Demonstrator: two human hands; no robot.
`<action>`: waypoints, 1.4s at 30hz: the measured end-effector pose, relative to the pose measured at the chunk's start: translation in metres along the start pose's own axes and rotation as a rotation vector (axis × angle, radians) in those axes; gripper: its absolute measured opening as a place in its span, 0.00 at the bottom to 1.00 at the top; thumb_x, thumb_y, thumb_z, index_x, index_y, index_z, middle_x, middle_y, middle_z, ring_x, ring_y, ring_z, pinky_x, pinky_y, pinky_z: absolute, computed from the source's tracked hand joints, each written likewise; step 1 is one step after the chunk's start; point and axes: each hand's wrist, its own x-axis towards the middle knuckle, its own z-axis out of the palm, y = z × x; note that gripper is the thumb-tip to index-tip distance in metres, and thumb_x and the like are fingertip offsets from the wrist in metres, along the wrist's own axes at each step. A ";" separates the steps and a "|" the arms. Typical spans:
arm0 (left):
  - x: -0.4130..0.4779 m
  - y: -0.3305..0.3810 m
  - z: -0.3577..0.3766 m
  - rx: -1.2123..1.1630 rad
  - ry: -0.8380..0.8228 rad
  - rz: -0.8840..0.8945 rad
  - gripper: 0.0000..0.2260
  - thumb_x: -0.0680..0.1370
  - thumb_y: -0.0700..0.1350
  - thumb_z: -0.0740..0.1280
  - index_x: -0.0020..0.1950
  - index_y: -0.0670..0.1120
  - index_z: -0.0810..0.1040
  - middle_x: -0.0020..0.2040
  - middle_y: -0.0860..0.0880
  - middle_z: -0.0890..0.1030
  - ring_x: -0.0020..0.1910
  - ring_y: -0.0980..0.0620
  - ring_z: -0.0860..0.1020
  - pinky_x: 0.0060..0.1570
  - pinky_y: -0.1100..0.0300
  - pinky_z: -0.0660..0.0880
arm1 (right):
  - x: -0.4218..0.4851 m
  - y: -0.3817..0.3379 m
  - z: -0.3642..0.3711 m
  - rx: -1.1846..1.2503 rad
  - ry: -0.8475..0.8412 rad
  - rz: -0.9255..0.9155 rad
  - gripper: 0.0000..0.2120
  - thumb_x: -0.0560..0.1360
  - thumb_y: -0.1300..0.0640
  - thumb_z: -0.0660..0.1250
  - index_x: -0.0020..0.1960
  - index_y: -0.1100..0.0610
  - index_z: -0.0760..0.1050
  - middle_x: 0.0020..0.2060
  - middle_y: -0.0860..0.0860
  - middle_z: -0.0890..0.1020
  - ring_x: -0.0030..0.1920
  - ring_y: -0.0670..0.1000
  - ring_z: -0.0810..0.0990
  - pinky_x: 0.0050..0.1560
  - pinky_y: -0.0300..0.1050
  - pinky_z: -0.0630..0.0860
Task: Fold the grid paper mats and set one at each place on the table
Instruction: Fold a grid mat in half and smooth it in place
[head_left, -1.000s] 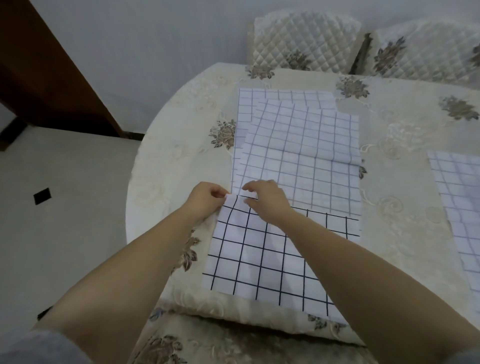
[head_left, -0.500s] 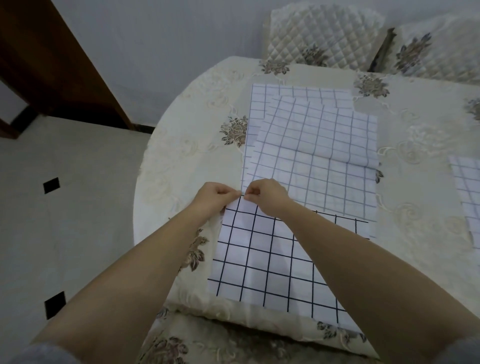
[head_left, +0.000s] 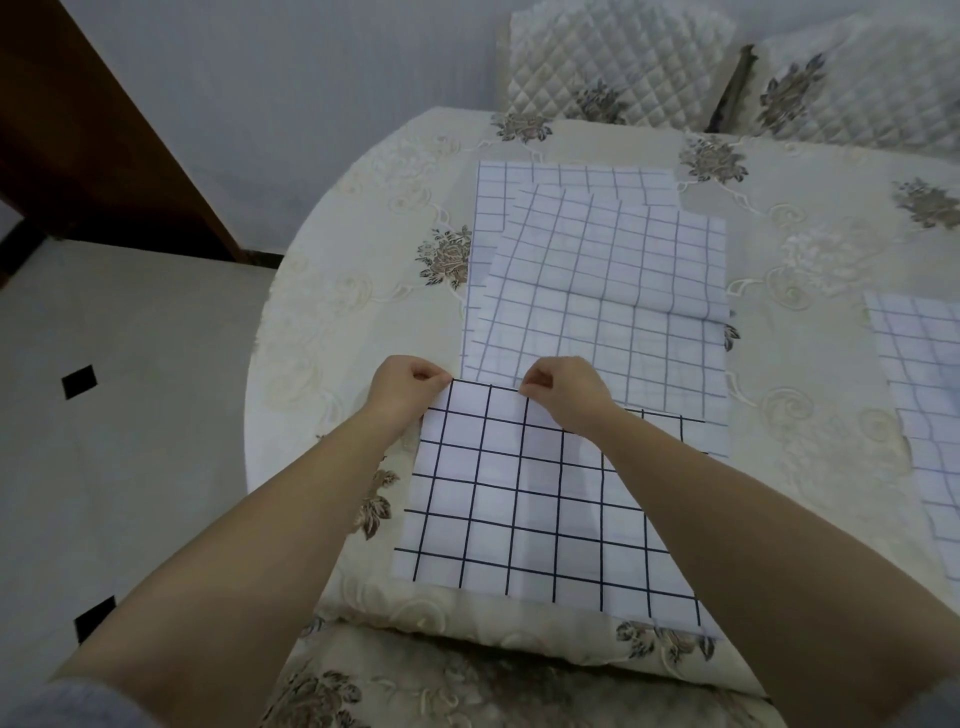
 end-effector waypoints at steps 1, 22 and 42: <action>0.000 0.002 0.001 0.038 0.026 0.019 0.05 0.76 0.44 0.71 0.48 0.44 0.83 0.43 0.49 0.81 0.46 0.51 0.79 0.51 0.57 0.76 | -0.003 0.002 -0.003 0.005 0.029 -0.030 0.10 0.76 0.51 0.67 0.54 0.54 0.79 0.52 0.51 0.81 0.53 0.52 0.78 0.54 0.47 0.76; -0.060 0.001 0.075 1.021 -0.351 0.332 0.41 0.74 0.65 0.63 0.79 0.52 0.46 0.80 0.48 0.42 0.78 0.40 0.40 0.74 0.36 0.46 | -0.085 0.059 0.016 -0.421 -0.065 0.041 0.38 0.75 0.36 0.58 0.78 0.44 0.43 0.78 0.47 0.41 0.78 0.53 0.39 0.75 0.62 0.42; -0.113 -0.016 0.068 1.026 -0.359 0.504 0.38 0.77 0.64 0.60 0.79 0.51 0.47 0.80 0.46 0.45 0.79 0.43 0.42 0.76 0.45 0.46 | -0.145 0.055 0.027 -0.446 -0.053 -0.032 0.32 0.80 0.42 0.52 0.78 0.49 0.42 0.78 0.51 0.41 0.78 0.55 0.39 0.77 0.58 0.45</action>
